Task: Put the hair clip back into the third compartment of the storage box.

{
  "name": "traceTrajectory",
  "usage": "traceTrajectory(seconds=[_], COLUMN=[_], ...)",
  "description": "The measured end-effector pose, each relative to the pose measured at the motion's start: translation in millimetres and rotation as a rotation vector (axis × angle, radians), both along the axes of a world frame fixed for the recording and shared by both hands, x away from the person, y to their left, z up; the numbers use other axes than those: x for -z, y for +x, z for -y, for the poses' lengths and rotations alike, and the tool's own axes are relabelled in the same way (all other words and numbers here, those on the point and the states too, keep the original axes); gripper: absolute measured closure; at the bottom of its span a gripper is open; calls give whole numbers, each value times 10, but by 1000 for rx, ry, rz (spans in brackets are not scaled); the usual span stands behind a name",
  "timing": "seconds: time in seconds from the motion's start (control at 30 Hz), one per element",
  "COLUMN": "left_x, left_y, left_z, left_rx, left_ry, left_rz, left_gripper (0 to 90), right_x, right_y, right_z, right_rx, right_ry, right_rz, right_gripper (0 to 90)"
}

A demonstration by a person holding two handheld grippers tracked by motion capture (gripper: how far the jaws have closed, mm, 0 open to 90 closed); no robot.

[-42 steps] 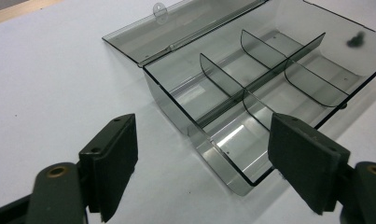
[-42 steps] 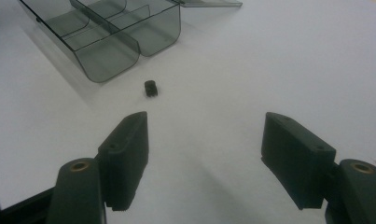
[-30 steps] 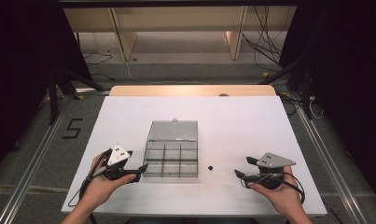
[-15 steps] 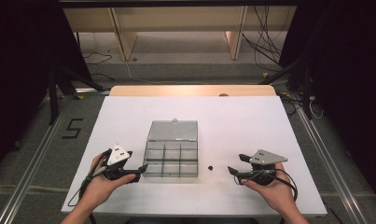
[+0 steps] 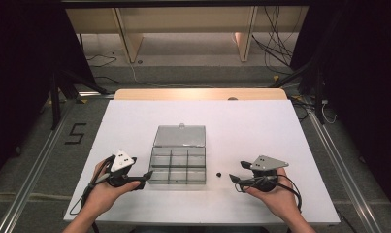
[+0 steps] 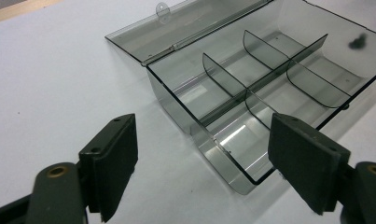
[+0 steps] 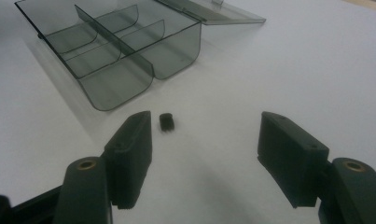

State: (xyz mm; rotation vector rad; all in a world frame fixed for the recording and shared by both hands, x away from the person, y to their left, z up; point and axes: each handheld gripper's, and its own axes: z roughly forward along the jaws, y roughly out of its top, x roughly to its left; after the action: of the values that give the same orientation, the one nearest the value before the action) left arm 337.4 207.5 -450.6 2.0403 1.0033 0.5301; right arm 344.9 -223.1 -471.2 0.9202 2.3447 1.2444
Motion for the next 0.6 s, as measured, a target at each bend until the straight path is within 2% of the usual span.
traceTrajectory(seconds=[0.37, 0.6], left_x=[-7, -3], left_y=[-3, 3], left_z=[5, 5], left_rx=[-1, -3], left_ry=[2, -3], left_rz=[3, 6], left_gripper=[238, 237], right_x=[83, 128], right_y=[95, 153], right_z=[-237, -321], right_rx=[-32, -39], right_ry=[-40, -41], right_rz=[-14, -28], right_gripper=[408, 451])
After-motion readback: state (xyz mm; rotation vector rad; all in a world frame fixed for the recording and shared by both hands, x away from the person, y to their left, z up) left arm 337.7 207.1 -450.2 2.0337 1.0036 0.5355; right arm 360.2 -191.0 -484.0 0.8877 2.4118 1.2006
